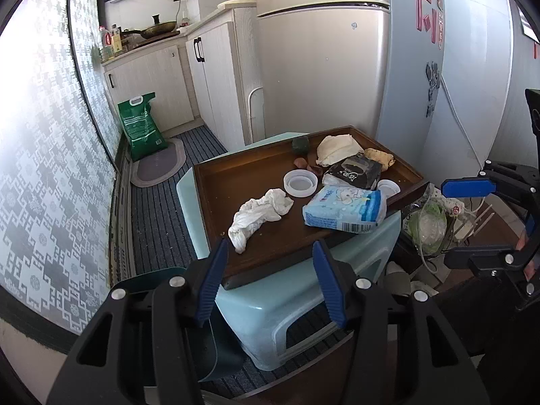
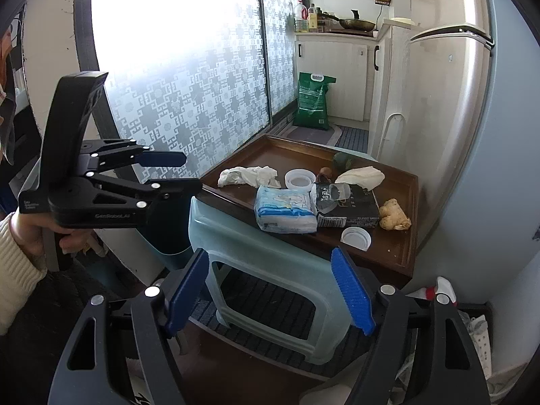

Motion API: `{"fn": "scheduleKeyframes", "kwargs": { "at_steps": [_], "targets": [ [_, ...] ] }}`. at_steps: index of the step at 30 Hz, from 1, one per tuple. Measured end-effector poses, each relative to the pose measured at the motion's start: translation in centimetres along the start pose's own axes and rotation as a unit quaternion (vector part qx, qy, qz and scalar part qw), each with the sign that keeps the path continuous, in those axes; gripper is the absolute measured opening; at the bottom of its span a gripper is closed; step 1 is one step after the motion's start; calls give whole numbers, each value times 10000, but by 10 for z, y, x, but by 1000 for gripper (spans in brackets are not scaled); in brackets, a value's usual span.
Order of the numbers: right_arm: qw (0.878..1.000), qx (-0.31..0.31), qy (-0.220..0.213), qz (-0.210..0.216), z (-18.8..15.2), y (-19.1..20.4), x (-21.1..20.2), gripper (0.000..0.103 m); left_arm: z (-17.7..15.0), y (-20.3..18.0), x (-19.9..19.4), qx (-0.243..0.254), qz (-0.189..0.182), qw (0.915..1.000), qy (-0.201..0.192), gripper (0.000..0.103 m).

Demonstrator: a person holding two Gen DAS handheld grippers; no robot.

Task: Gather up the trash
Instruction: 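Grasp the white tissue with the left gripper while the right gripper grasps the wipes pack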

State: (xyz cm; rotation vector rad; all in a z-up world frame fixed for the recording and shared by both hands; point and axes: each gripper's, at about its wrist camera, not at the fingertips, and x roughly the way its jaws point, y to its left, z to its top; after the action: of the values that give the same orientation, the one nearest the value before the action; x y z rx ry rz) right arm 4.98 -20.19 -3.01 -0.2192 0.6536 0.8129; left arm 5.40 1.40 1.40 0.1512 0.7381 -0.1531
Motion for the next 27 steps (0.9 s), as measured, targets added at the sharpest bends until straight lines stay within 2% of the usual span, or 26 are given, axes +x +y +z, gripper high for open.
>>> {"fn": "scheduleKeyframes", "kwargs": {
  "at_steps": [3,9,13,15,16,17,21,27],
  "targets": [
    [9999,-12,57,95,3,1,4,72,8,6,13,193,-37,9997,152,51],
    [9995,-138,267,56,10,2,18,72,17,15,43,435,-76,9978,486,45],
    [9993,-24,361,70,10,-1,28,72,19,23,64,442,-124,9968,655,35],
    [9991,137,388,111,11,-6,32,72,19,29,72,329,-149,9970,688,23],
    [9989,234,389,151,11,-9,34,73,19,30,74,307,-114,9971,693,16],
    [9986,298,391,176,12,-11,36,73,19,32,76,279,-80,9972,685,13],
    [9979,488,388,173,16,-18,44,78,20,32,76,251,-89,9978,614,10],
    [9974,549,433,160,25,-17,59,78,25,37,64,-76,-270,9989,368,8]
  ]
}}
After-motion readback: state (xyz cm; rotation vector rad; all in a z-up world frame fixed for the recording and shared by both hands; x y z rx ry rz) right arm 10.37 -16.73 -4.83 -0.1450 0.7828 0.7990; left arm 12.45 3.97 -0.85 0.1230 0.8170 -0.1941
